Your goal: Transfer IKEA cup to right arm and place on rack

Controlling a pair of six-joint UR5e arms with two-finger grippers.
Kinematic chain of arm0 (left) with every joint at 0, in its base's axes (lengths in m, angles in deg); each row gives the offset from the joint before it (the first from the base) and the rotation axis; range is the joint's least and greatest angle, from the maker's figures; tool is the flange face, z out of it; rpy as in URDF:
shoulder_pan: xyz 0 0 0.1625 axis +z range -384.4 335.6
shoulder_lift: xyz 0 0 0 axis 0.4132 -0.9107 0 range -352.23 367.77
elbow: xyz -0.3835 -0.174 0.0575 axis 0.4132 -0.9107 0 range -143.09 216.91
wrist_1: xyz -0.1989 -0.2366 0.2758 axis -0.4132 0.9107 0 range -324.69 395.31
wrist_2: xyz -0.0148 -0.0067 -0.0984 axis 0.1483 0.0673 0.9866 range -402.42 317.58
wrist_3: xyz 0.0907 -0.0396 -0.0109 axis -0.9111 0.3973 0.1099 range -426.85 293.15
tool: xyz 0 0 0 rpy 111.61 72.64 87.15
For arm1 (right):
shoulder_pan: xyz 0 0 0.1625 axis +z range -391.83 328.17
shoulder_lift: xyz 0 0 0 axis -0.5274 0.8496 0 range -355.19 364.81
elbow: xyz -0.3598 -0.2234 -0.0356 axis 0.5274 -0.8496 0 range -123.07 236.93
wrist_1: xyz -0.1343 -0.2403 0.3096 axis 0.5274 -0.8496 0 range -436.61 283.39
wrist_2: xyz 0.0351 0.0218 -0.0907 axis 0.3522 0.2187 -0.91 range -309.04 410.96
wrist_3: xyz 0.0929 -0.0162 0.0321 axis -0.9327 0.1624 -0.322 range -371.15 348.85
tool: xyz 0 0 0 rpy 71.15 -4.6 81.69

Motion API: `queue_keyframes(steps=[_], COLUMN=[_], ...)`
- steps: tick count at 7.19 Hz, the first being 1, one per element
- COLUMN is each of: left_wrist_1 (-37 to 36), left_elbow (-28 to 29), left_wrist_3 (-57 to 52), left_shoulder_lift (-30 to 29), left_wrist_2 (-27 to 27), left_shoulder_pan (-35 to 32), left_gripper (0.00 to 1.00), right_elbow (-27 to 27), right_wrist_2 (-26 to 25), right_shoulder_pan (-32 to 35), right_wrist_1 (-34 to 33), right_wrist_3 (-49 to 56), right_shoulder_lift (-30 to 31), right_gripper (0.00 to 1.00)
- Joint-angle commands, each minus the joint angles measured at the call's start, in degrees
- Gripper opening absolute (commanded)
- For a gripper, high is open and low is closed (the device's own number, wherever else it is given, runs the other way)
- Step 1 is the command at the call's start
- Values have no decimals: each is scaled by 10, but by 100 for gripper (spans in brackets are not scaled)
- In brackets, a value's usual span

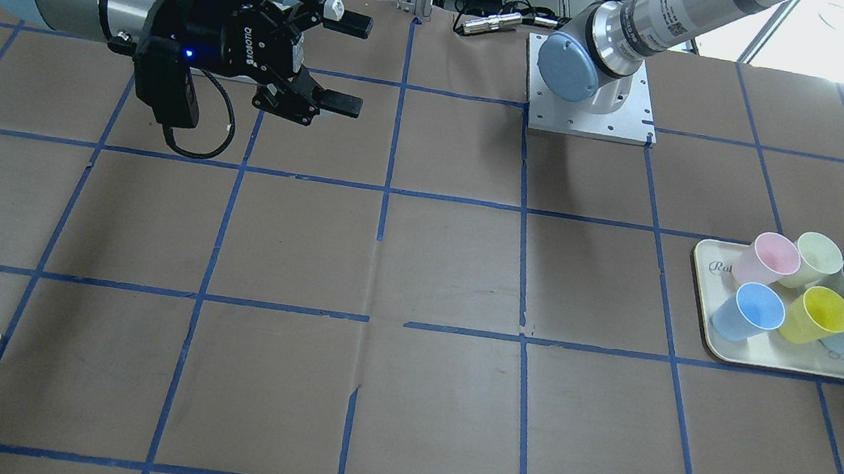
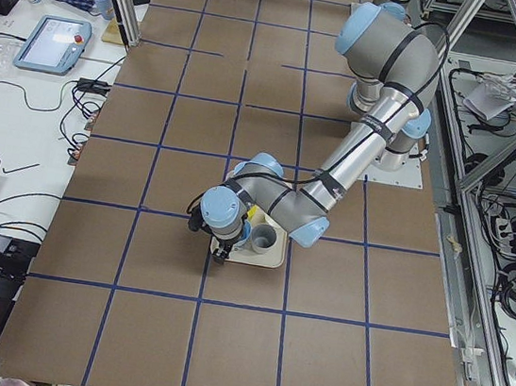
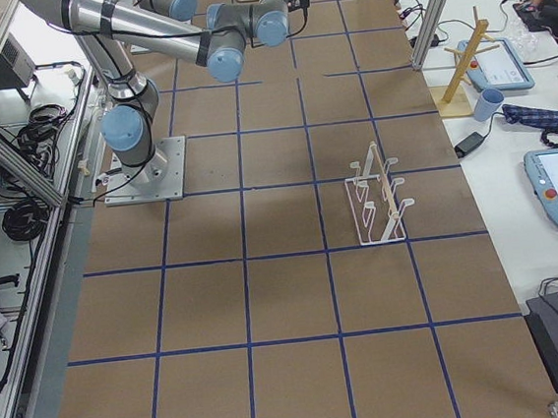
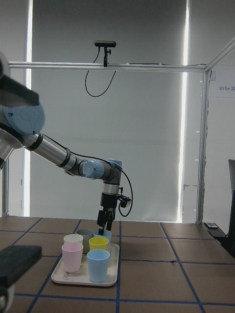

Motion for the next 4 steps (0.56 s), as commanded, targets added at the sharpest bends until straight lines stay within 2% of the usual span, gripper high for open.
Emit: queue_keyframes(steps=[1, 2, 4], left_wrist_1=[-19, -18, -12], left_elbow=[-3, -5, -5], left_wrist_3=[-3, -7, -7], left_shoulder_lift=[-3, -2, 3], left_wrist_2=[-1, 0, -1], left_shoulder_pan=[0, 0, 0], left_gripper=[73, 41, 13], right_elbow=[1, 3, 4], right_wrist_2=[21, 20, 17], right_shoulder_pan=[-3, -3, -4], right_wrist_1=[1, 0, 0], right_wrist_3=[-3, -2, -2], right_shoulder_lift=[-1, -1, -2], right_gripper=[100, 100, 100])
